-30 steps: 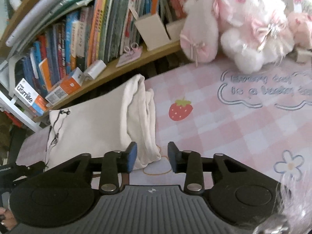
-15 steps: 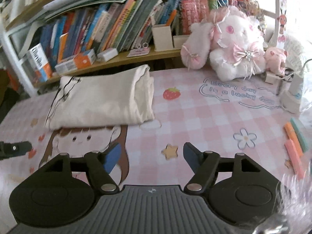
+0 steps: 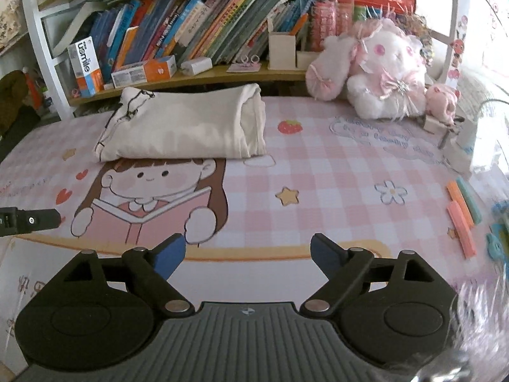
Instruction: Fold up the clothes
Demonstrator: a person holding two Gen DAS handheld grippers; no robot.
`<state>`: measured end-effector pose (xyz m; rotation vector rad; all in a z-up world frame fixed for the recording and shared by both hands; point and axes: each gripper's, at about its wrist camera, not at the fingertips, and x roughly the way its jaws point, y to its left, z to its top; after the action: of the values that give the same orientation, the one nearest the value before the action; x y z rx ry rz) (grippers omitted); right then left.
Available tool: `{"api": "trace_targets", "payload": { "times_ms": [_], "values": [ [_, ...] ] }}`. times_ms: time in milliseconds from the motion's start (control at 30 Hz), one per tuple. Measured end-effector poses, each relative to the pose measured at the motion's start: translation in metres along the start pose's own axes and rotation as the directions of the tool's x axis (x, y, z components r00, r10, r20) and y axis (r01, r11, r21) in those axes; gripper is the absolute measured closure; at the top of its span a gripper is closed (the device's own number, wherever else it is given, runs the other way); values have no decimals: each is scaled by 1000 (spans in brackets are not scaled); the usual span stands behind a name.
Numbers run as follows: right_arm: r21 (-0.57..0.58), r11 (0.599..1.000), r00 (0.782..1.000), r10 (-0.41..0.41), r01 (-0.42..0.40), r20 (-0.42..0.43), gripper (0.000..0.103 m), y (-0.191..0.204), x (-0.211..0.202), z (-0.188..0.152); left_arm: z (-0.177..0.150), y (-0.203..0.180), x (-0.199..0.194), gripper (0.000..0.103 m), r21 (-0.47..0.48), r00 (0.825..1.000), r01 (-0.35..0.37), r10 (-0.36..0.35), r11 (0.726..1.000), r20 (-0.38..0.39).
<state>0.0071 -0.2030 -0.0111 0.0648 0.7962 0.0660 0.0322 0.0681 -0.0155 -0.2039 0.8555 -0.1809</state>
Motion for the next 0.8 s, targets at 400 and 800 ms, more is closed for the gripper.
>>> {"api": "trace_targets", "payload": {
  "times_ms": [400, 800],
  "values": [
    [-26, 1000, 1000, -12, 11, -10, 16, 11, -9, -15, -17, -22, -2, 17, 74, 999, -42, 44, 996, -23],
    [-20, 999, 1000, -30, 30, -4, 16, 11, -10, -15, -19, -26, -2, 16, 89, 999, -41, 44, 995, -32]
  ]
}}
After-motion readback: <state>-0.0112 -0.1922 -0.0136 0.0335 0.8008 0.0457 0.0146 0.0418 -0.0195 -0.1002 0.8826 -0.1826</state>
